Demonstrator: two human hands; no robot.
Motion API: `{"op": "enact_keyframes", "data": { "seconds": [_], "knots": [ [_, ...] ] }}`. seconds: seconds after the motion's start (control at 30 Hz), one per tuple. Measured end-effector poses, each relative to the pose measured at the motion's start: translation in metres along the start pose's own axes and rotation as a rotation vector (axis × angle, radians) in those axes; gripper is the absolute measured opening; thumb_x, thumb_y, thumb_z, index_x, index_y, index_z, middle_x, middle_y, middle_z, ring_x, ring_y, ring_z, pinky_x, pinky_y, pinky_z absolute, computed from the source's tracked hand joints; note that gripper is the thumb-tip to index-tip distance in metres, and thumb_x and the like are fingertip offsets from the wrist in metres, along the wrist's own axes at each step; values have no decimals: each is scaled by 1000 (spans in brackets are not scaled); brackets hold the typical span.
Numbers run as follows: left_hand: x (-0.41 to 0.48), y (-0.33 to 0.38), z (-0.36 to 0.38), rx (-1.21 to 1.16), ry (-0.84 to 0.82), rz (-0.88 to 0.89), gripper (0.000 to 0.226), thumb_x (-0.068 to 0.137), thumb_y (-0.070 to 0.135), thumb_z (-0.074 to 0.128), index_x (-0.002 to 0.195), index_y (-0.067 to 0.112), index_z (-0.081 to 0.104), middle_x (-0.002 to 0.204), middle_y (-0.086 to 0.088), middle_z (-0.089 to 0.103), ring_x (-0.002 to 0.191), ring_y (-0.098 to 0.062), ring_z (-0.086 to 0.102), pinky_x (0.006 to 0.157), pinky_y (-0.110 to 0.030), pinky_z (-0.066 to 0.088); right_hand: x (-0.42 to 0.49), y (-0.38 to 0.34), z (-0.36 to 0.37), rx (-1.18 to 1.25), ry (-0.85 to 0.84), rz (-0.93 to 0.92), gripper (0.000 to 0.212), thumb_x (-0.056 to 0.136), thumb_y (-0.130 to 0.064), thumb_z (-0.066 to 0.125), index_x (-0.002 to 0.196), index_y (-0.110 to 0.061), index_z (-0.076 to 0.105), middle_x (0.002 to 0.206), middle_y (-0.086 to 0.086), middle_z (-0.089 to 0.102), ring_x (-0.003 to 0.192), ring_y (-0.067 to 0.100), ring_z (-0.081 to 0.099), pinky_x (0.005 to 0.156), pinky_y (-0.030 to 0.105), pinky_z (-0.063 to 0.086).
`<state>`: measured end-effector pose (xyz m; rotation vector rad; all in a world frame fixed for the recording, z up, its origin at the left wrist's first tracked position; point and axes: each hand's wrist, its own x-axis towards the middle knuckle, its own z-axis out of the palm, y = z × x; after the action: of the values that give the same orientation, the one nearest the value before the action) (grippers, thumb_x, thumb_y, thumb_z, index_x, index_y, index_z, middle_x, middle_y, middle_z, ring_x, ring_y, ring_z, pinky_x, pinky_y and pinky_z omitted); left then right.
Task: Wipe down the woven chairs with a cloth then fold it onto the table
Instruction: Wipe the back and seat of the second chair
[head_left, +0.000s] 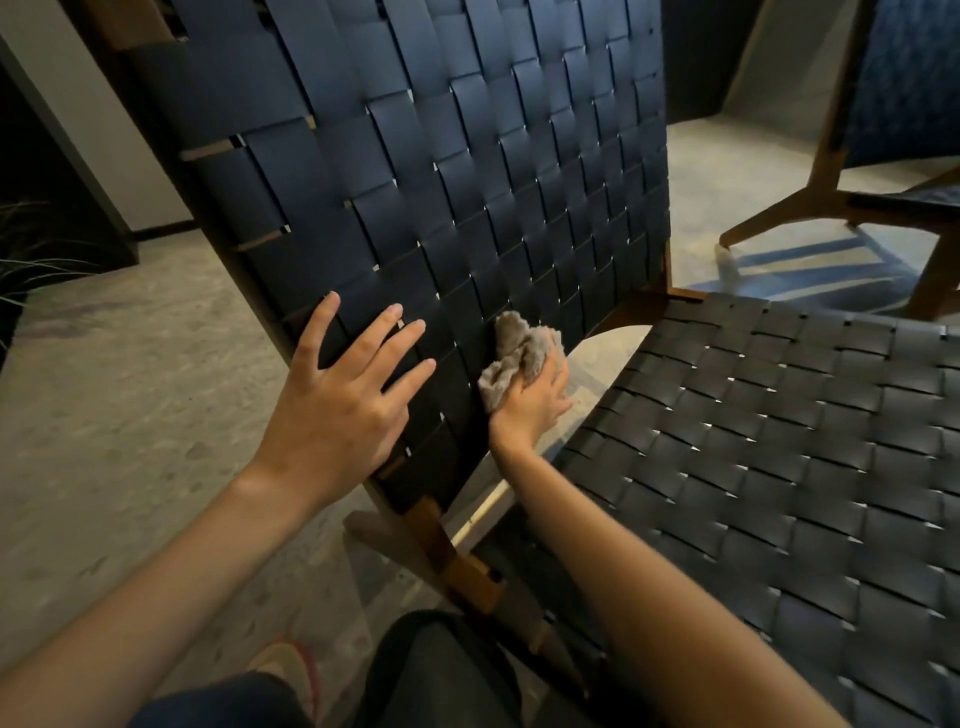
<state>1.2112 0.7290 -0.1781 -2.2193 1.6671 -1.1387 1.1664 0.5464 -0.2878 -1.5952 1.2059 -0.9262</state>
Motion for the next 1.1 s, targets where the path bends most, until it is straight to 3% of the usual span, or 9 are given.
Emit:
{"op": "enact_keyframes", "data": {
  "seconds": [0.1,0.23,0.47,0.57,0.77,0.87,0.97,1.03,1.1],
  "knots": [
    [-1,-1,-1,0,-19,0,40,82,24,60,122,18,64,140,-12,49,133,-29,42,111,-56,7,53,-9,-4,71,24,149,51,99,-30,40,148,-32,24,152,0,26,126,34,30,103,47,29],
    [-2,-1,-2,1,-37,4,40,85,26,54,124,20,62,141,-11,48,134,-28,42,111,-55,10,87,-16,-13,155,19,253,48,102,-30,37,149,-28,26,152,4,26,133,36,28,108,45,23],
    [-2,0,-4,17,-64,3,40,86,26,54,125,19,62,141,-11,48,134,-28,41,110,-52,14,-21,-7,-12,17,-184,-100,58,96,-26,43,150,-29,20,157,-8,12,137,30,16,113,47,20],
    [-1,2,-10,-35,-83,-32,38,87,22,56,125,16,62,140,-11,49,134,-27,41,113,-51,15,-67,-7,-26,28,-273,-257,63,90,-38,40,149,-35,18,157,-9,8,138,21,14,113,37,14],
    [-3,16,-36,-245,-170,-233,50,93,42,31,122,17,63,125,2,59,120,-20,46,99,-40,20,-83,-32,-66,66,-519,-512,74,79,-39,49,141,-55,11,151,-11,8,134,17,13,111,34,14],
    [0,14,-52,-433,-90,-430,57,92,55,28,129,22,55,119,10,58,109,-12,36,84,-31,16,-72,-64,-81,67,-570,-704,75,77,-45,38,148,-40,14,152,-15,4,134,15,11,106,18,8],
    [6,10,-66,-846,-57,-647,73,81,77,34,143,39,24,105,27,39,97,2,20,79,-15,18,-67,-101,-86,148,-732,-722,59,90,-33,35,144,-50,19,146,-31,5,126,6,12,109,37,23],
    [9,5,-72,-1069,-25,-781,82,73,74,47,144,45,18,107,17,38,102,0,22,80,-9,21,-69,-126,-88,195,-798,-742,55,93,-25,33,143,-46,30,144,-30,14,125,6,18,108,41,28],
    [12,-5,-78,-1186,77,-858,74,77,54,63,142,39,31,118,10,48,113,-6,38,88,-13,33,-72,-149,-87,212,-765,-833,54,91,-19,35,142,-37,38,145,-19,25,122,7,27,105,29,30]
  ]
}}
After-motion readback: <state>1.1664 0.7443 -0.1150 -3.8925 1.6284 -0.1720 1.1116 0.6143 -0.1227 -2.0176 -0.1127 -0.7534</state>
